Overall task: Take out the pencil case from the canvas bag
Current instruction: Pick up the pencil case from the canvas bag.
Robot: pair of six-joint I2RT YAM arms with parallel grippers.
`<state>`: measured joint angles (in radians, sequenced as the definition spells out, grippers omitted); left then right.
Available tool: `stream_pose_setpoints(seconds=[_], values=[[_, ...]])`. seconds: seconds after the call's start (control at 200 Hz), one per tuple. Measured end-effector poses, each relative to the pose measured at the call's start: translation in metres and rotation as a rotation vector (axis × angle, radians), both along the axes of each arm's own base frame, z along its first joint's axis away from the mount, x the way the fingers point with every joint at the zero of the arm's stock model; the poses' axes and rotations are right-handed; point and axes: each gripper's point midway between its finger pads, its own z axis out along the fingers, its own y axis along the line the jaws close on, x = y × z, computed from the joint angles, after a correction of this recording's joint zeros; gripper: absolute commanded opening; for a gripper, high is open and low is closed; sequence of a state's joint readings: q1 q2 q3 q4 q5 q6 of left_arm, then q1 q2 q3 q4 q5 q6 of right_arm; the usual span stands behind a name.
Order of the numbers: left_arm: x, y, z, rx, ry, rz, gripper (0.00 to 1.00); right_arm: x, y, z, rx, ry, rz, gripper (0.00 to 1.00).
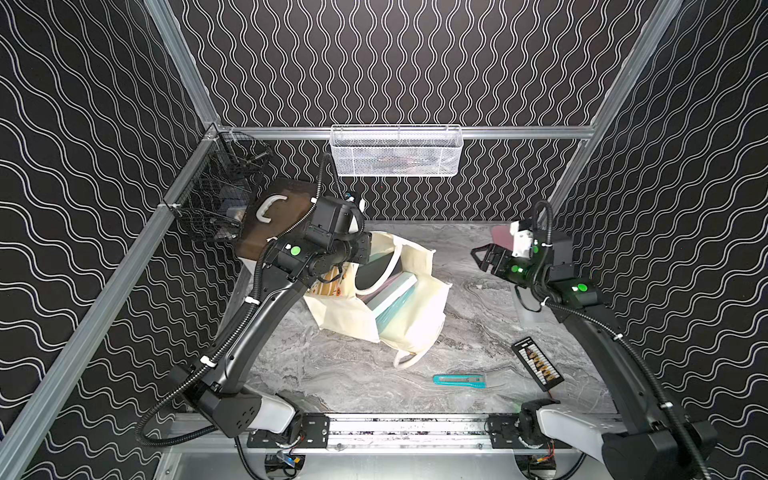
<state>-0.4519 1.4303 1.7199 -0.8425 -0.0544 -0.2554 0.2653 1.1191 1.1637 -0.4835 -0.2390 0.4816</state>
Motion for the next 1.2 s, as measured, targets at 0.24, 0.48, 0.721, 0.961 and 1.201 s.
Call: stream_pose_setpoints(seconds=[0.24,0.48,0.721,0.961,1.201], values=[[0.012,-0.016,0.001,-0.048,-0.027,-0.044,0.0,-0.058,0.065,0.014,0.066,0.01,0.163,0.7],[0.03,-0.027,-0.001,-0.054,-0.053,-0.063,0.0,-0.107,0.128,0.003,0.009,0.021,0.325,0.56],[0.034,-0.028,-0.002,-0.051,-0.058,-0.057,0.0,-0.125,0.178,-0.055,-0.147,0.106,0.393,0.4],[0.033,-0.022,-0.002,-0.039,-0.065,-0.035,0.0,-0.105,0.18,-0.112,-0.304,0.172,0.3,0.31],[0.026,-0.021,-0.001,-0.035,-0.07,-0.035,0.0,-0.098,0.177,-0.151,-0.365,0.236,0.224,0.3]])
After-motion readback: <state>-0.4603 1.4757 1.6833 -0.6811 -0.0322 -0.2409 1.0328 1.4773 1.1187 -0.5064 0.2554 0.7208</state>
